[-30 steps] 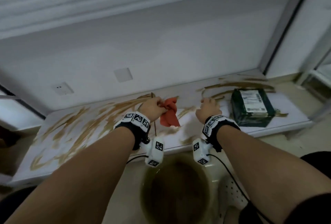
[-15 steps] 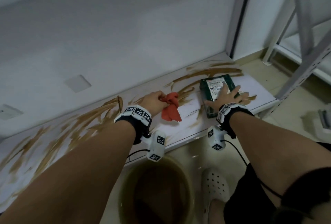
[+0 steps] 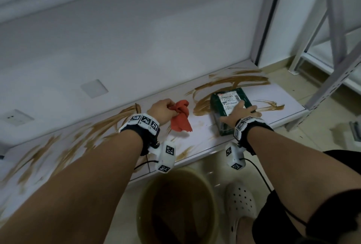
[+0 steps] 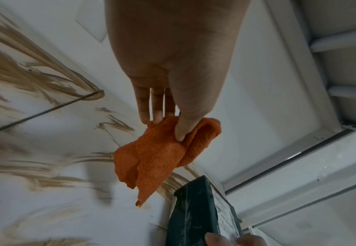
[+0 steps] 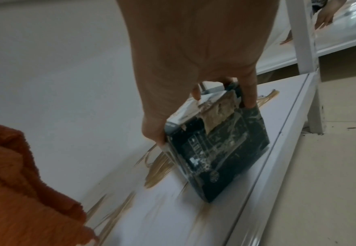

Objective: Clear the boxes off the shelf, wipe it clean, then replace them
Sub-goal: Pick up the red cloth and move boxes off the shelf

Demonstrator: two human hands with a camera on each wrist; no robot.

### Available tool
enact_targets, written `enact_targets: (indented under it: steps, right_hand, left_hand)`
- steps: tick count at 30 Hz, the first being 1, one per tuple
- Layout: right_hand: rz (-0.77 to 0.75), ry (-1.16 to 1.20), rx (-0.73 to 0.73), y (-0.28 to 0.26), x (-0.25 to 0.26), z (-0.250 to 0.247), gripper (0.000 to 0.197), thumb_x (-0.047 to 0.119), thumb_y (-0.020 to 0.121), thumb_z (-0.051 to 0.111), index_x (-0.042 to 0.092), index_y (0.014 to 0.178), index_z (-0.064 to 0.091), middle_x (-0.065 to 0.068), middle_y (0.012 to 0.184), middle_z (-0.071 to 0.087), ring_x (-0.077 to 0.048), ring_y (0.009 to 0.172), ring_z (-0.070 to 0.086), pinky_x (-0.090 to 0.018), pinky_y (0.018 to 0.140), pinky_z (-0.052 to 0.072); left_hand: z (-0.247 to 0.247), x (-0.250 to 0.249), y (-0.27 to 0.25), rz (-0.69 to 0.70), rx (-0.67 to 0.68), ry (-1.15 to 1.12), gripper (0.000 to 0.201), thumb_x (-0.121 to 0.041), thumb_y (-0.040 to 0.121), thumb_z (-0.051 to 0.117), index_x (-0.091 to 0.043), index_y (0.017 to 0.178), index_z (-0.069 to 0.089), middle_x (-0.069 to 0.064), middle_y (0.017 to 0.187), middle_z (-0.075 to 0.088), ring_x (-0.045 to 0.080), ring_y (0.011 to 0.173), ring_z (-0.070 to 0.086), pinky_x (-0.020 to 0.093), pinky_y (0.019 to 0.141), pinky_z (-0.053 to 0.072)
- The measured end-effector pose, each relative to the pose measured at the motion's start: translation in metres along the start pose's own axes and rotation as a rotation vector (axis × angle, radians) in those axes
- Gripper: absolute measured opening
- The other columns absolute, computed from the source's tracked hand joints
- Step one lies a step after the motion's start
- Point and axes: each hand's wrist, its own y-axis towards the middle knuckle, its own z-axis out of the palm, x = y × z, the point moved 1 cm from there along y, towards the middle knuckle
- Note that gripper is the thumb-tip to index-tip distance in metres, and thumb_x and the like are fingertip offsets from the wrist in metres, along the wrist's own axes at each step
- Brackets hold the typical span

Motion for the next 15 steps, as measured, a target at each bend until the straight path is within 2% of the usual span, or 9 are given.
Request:
enact_targets:
  steps: [4,8,12,15]
  right_hand:
    - [-0.112,0.054,-0.023,-0.036,0.035,0.011,0.105,0.062,0.077,0.059,0.019,0.150,-0.004,-0.025,0.154,-0.001,-0.049,0.139,0.009,-0.057,0.109,0.023]
    - [-0.244,0.068,-0.033,-0.078,0.076,0.022,0.105,0.060,0.077,0.060,0.018,0.149,-0.004,-0.025,0.153,0.001,-0.049,0.139,0.009,-0.056,0.109,0.023]
    - [-0.355,0.083,-0.017,-0.126,0.116,0.044,0.106,0.061,0.075,0.061,0.017,0.149,-0.002,-0.027,0.152,0.004,-0.049,0.138,0.011,-0.057,0.110,0.023]
    - [-0.445,0.018,-0.002,-0.166,0.141,0.063,0.107,0.066,0.073,0.059,0.016,0.148,0.000,-0.026,0.150,0.013,-0.047,0.137,0.017,-0.057,0.111,0.022]
  left_hand:
    - [-0.023,0.025,-0.020,-0.022,-0.035,0.004,0.030,-0.023,0.084,0.065,-0.013,0.112,0.061,0.004,0.111,0.063,0.022,0.104,0.057,0.025,0.081,0.038]
    - [-0.054,0.062,-0.044,-0.079,-0.097,-0.048,0.029,-0.024,0.080,0.069,-0.017,0.107,0.064,0.006,0.110,0.066,0.025,0.107,0.059,0.034,0.093,0.046]
    - [-0.084,0.103,-0.081,-0.117,-0.176,-0.046,0.028,-0.020,0.081,0.068,-0.013,0.108,0.064,0.007,0.110,0.065,0.026,0.105,0.059,0.027,0.085,0.042]
    - [-0.105,0.135,-0.118,-0.151,-0.232,-0.071,0.019,-0.018,0.080,0.068,-0.013,0.098,0.064,0.011,0.107,0.066,0.028,0.102,0.059,0.028,0.081,0.042]
